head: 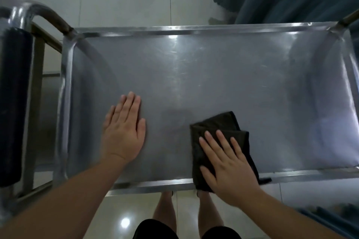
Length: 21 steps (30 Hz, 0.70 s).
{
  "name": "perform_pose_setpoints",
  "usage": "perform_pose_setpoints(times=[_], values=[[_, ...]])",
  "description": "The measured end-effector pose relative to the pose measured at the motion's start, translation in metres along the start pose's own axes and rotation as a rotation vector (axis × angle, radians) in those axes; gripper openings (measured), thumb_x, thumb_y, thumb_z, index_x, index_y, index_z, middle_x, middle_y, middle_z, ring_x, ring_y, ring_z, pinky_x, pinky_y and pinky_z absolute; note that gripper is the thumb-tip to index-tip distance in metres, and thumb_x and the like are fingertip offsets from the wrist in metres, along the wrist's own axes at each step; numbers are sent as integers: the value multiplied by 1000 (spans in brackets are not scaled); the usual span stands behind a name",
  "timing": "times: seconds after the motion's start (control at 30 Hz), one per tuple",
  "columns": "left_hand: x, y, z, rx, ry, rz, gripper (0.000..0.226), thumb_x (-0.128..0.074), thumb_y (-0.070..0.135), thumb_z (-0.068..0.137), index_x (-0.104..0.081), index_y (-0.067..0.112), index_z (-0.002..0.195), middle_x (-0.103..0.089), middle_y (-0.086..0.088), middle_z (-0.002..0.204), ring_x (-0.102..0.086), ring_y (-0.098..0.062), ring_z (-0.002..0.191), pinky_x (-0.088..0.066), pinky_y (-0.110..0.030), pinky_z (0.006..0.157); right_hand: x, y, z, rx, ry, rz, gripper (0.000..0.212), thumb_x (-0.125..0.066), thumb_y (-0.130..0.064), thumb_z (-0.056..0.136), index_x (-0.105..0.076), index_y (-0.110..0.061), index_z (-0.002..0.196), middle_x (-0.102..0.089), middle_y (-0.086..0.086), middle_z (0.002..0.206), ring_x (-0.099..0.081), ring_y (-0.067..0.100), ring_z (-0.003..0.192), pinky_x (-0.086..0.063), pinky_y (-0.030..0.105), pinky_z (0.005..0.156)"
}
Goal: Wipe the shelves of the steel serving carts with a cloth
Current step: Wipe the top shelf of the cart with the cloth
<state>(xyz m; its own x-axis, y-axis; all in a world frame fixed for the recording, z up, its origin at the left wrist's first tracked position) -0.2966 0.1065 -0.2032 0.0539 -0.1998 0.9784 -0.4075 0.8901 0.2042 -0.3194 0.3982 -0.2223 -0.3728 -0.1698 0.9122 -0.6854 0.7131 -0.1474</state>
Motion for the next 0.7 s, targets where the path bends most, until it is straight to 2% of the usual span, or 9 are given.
perform_pose_setpoints(times=[0.1,0.2,0.4,0.53,0.7], values=[[-12,-2,0,-18,-24,18,67,-35,42,104,-31,17,165,-24,-3,173,-19,-21,161,-12,-42,131,27,2,66,-29,74,19,72,-30,-60,104,-11,-29,167,-5,-7,174,4,19,161,-8,53,128],[-12,-3,0,-17,-14,29,68,-37,43,102,-32,16,165,-25,-4,173,-19,-21,161,-15,-45,130,72,7,155,-68,189,33,75,-34,-58,101,-17,-27,167,-11,-4,174,-4,22,161,-8,52,128],[-8,-4,1,-19,54,26,68,-42,42,100,-38,16,163,-31,-3,171,-24,-21,160,-18,-44,130,145,20,314,-176,226,68,76,-21,-59,100,-4,-27,167,1,-3,175,6,22,160,2,50,129],[-10,-7,1,-1,37,16,68,-41,42,100,-38,18,163,-30,-1,172,-23,-19,160,-16,-42,130,145,14,316,-188,233,78,77,-21,-58,101,-4,-24,167,1,0,175,5,23,161,3,50,129],[-13,-9,2,4,6,3,68,-38,44,100,-36,19,164,-29,-1,172,-23,-18,160,-13,-40,130,87,-37,194,-103,217,44,77,-32,-57,102,-14,-20,167,-7,2,175,-1,26,161,-9,53,128]])
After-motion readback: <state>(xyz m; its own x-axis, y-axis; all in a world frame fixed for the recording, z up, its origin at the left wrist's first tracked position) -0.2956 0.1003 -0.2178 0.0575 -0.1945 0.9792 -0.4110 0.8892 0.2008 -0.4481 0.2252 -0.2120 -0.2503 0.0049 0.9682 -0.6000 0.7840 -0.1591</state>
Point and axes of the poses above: each hand's wrist, its own z-axis towards the middle knuckle, its own x-axis out of the back of the hand, y = z × x, the point moved 10 cm from there along z, towards the middle knuckle
